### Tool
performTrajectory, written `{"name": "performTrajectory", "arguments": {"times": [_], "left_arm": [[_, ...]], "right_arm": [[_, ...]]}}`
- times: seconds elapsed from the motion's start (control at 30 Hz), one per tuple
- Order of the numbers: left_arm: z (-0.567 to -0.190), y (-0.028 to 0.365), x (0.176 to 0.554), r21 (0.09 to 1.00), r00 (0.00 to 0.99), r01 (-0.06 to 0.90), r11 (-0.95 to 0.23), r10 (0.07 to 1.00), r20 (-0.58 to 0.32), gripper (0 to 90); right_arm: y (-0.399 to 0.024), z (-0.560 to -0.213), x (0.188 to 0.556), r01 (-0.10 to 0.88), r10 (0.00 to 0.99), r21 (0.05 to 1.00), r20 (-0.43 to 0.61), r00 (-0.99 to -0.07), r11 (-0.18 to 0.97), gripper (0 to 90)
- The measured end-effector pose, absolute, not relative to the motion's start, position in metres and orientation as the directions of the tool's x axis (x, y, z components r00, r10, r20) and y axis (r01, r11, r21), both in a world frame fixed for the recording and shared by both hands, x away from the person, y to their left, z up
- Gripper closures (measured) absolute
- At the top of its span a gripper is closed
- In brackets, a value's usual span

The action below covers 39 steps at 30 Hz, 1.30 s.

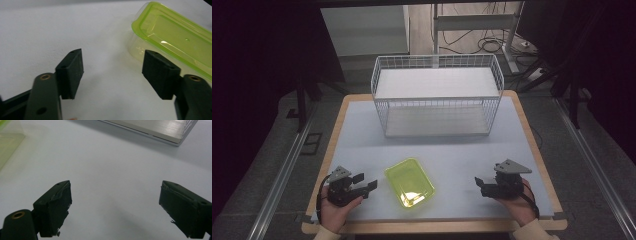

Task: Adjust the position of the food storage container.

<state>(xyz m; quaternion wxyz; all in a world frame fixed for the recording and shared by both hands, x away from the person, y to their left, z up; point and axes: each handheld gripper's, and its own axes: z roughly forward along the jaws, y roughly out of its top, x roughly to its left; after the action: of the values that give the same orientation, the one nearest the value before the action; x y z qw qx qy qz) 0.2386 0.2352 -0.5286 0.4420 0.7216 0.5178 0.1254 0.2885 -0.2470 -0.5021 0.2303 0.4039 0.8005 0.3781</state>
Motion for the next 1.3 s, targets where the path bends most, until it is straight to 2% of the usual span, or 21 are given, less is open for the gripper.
{"name": "performTrajectory", "arguments": {"times": [0.03,0.07,0.27,0.37,0.43,0.73,0.93,1.3], "left_arm": [[-0.528,0.235,0.238,0.769,0.431,0.634,-0.082,0.863,-0.263,39.0],[-0.526,0.237,0.237,0.772,0.436,0.629,-0.093,0.864,-0.250,45.6],[-0.519,0.243,0.234,0.774,0.443,0.631,-0.057,0.845,-0.299,74.1],[-0.515,0.244,0.231,0.761,0.461,0.645,-0.067,0.829,-0.317,84.4],[-0.513,0.242,0.228,0.760,0.476,0.643,-0.089,0.824,-0.307,87.6],[-0.512,0.225,0.216,0.750,0.547,0.630,-0.204,0.802,-0.242,89.8],[-0.513,0.221,0.215,0.747,0.559,0.630,-0.213,0.792,-0.246,89.8],[-0.520,0.191,0.210,0.719,0.628,0.625,-0.304,0.743,-0.232,90.0]], "right_arm": [[-0.247,-0.502,0.289,0.472,0.821,0.791,-0.066,-0.567,0.389,11.4],[-0.247,-0.503,0.289,0.473,0.821,0.790,-0.067,-0.567,0.391,11.4],[-0.246,-0.503,0.289,0.474,0.820,0.788,-0.068,-0.568,0.393,11.4],[-0.246,-0.501,0.288,0.467,0.825,0.799,-0.064,-0.562,0.380,11.4],[-0.246,-0.501,0.287,0.466,0.826,0.800,-0.066,-0.559,0.379,11.4],[-0.246,-0.502,0.287,0.466,0.826,0.797,-0.069,-0.560,0.383,11.5],[-0.247,-0.504,0.289,0.481,0.834,0.796,-0.052,-0.549,0.367,11.6],[-0.248,-0.503,0.288,0.478,0.833,0.798,-0.052,-0.551,0.366,11.6]]}}
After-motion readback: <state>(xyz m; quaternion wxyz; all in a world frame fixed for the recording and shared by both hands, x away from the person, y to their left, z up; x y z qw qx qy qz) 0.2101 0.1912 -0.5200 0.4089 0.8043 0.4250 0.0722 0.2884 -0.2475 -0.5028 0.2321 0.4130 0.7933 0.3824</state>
